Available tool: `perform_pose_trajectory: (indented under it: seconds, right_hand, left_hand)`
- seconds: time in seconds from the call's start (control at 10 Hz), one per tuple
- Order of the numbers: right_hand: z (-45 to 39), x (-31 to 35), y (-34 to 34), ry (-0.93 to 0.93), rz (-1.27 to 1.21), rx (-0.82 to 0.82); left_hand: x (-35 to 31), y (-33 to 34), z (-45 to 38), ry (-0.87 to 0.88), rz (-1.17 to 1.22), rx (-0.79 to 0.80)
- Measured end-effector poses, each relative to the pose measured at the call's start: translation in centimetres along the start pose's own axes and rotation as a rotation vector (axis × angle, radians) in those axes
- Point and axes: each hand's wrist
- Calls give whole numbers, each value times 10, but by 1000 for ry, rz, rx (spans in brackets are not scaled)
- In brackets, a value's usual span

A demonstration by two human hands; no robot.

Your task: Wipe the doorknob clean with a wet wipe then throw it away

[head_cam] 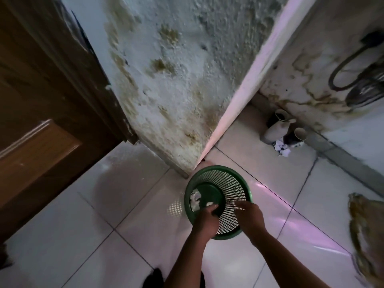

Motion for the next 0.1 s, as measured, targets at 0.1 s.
perform_pose_trajectory:
  seconds: [0.1]
  right_hand:
    - [14, 9, -2, -3, 6, 39]
  left_hand:
    - [4, -12, 16, -25, -46, -45]
Point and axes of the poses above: each hand's wrist, its own z-axis away from the middle knuckle, its own y-axis out of the palm, x = y × z, and after that the axes turned 12 degrees about -z, right-handed
